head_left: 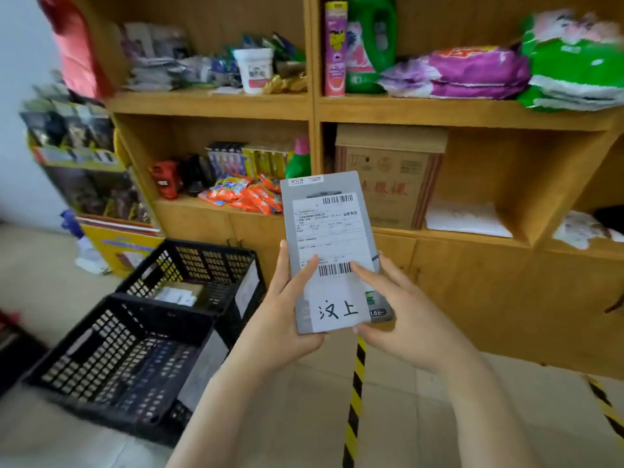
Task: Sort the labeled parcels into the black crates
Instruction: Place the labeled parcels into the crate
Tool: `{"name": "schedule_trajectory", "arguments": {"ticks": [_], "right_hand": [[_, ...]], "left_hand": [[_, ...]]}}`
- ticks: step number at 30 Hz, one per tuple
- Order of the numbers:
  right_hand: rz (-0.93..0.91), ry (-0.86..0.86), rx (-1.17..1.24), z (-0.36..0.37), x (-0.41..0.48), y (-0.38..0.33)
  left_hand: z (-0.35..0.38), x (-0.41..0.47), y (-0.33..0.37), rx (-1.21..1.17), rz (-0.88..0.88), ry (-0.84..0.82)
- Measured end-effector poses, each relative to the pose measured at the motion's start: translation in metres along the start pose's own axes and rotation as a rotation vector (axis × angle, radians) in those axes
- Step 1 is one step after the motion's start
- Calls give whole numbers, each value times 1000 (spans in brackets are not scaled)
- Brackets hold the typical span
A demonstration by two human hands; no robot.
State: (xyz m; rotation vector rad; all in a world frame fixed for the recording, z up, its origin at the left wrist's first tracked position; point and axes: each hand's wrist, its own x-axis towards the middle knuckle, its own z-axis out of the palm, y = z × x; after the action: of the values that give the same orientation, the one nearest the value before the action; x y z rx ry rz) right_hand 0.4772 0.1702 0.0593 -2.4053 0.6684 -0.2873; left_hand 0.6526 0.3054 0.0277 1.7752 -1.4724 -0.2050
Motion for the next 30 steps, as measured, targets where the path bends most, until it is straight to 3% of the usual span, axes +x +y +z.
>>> {"name": "schedule_trajectory", "arguments": {"ticks": [8,20,30], "right_hand": [[-183,-269,19,56,147,-12],[-417,-537,6,70,398,-16],[-484,-714,42,149,545,-23]], "left_hand": [[-32,6,-99,21,-256,164],[-56,131,-215,127,-589,408],[-85,179,-317,119,-842,465]]}}
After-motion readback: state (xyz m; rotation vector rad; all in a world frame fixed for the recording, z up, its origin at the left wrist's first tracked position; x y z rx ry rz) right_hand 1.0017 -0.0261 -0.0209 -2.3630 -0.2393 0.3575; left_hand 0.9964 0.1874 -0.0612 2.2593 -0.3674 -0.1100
